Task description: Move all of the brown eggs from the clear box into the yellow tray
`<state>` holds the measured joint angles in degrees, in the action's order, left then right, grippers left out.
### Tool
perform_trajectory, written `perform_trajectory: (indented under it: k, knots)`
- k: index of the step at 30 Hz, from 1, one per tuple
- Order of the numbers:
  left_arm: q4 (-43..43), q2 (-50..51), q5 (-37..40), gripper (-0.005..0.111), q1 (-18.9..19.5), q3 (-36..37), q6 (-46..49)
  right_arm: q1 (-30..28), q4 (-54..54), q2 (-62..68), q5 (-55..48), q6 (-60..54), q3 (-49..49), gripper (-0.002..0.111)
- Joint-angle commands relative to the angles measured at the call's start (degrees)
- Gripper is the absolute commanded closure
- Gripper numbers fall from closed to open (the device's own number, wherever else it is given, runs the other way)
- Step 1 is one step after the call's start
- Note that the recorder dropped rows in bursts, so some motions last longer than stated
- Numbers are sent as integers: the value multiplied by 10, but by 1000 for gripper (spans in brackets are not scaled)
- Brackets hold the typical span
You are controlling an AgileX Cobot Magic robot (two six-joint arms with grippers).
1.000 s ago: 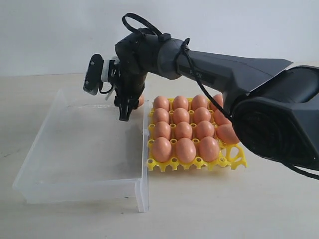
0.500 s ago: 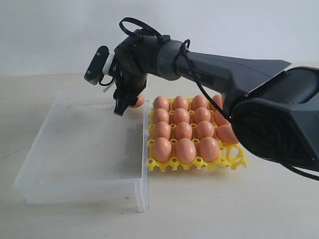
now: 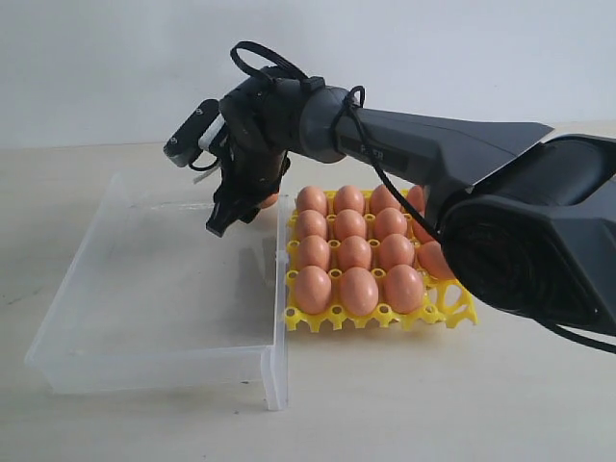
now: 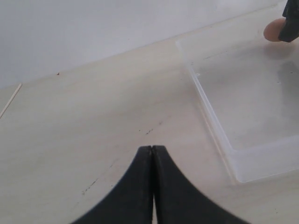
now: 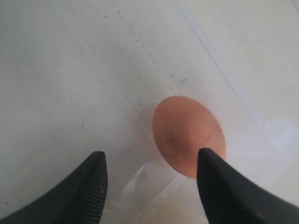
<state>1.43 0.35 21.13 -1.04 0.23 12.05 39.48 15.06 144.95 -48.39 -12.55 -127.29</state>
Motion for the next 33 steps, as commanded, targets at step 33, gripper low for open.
perform_trajectory:
  k: [33]
  knots:
    - [0,-3,-4,107,-1,-2,-3,2,67,8,2,-77,-6,37]
